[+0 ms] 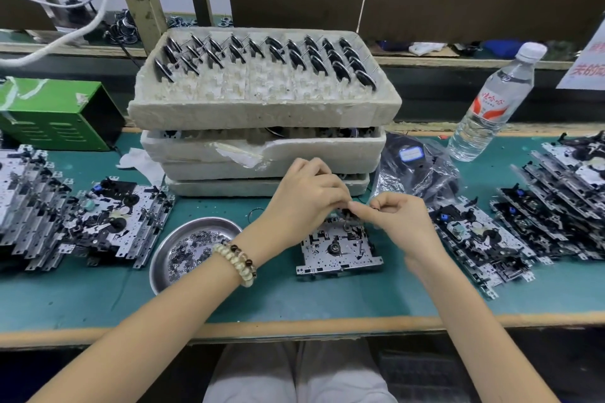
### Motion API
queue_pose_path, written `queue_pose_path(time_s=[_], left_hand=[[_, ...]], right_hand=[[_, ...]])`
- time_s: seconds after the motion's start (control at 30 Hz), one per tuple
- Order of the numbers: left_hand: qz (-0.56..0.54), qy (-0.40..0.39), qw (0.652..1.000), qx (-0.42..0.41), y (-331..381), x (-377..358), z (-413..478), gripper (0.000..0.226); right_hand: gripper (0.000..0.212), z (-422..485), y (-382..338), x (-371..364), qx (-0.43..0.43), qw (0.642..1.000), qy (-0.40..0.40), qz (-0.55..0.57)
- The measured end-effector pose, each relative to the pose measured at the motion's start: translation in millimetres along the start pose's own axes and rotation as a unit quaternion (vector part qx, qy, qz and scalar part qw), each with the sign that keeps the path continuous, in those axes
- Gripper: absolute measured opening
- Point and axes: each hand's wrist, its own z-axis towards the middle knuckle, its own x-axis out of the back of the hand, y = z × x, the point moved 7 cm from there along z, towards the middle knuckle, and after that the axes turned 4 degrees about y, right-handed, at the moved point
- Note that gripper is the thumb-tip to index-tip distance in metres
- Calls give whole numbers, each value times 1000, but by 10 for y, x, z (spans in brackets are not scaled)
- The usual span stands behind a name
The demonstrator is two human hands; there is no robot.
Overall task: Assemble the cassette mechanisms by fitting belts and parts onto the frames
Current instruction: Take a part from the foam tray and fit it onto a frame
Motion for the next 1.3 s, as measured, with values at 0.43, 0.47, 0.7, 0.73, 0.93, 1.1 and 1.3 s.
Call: queue_pose_path(time_s=[0.43, 0.47, 0.7, 0.73, 0.93, 1.1, 1.3], left_hand=[[-41, -32, 997, -61, 16, -76, 41, 6], [-43, -32, 997, -61, 9, -82, 35, 6], [-48, -25, 997, -59, -25, -130, -5, 12], [-49, -24, 997, -61, -28, -134, -9, 10], [-49, -21, 996, -65, -17, -143, -33, 7], [-47, -17, 996, -71, 0, -146, -39, 7], [-66, -10, 995, -77, -27, -151, -44, 8]], right_hand=[[38, 176, 67, 28, -83, 993, -81, -2], [39, 183, 77, 23, -80, 993, -83, 6], [47, 222, 112, -4, -58, 993, -93, 35], [48, 226, 113, -1, -56, 993, -95, 32], [43, 230, 124, 11, -46, 994, -97, 19], [37, 227, 138, 28, -38, 994, -96, 21], [37, 197, 101, 24, 2, 994, -109, 25]])
